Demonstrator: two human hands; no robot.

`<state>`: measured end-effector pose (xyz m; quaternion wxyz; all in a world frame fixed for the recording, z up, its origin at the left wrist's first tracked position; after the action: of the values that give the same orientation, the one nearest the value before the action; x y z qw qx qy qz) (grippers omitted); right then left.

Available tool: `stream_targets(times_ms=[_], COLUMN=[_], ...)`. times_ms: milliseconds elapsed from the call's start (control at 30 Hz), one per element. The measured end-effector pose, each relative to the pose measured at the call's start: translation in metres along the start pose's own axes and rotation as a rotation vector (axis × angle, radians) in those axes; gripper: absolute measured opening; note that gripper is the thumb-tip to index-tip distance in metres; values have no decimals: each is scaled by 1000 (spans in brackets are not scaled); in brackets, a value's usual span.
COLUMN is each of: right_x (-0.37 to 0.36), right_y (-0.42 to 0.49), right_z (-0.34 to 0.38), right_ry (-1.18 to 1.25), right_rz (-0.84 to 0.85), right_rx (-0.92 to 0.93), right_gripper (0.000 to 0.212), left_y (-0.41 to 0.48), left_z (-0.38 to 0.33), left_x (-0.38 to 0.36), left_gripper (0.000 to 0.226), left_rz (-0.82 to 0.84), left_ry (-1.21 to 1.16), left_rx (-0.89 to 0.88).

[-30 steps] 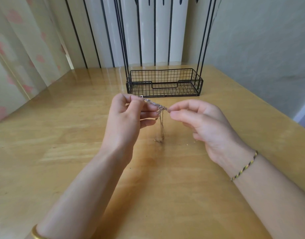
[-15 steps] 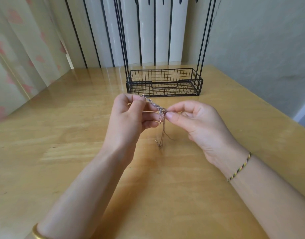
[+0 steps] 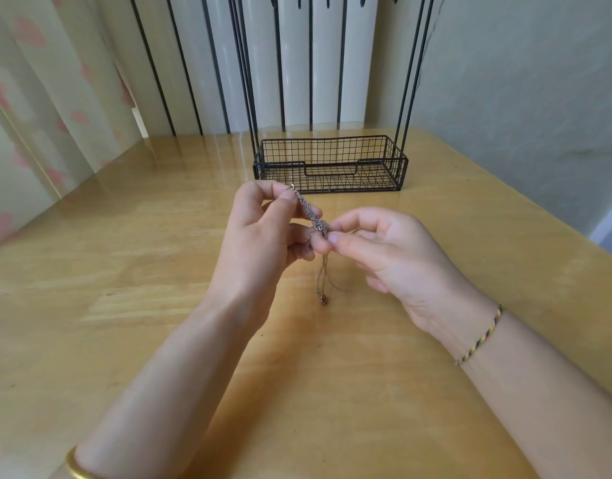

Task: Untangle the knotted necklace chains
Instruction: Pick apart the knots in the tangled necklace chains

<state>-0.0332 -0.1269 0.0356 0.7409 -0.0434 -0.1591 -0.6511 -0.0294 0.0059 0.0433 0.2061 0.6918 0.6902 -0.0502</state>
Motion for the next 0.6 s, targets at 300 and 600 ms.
stream_targets(times_ms=[300, 600], right_x=[14, 17], right_y=[4, 3], right_z=[0, 2], right_ry=[-12, 88], right_rz=[-223, -263], right_rx=[61, 115], right_gripper=[12, 13], left_y=[1, 3], left_z=[1, 5], left_x=[5, 10], left_gripper=[11, 12], left_rz=[-72, -108], left_ry=[135, 210], left_rx=[1, 66])
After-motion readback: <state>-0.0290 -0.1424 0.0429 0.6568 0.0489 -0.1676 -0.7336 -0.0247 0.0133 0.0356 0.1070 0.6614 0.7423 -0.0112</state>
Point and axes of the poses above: each hand's wrist, its own y-axis towards the middle knuckle, its own x-axis out of the back of the hand, z = x × y, the point moved 5 cm from there along y, towards the middle knuckle, and after that the axes turned 9 degrees about -y, right-handed, at the moved point
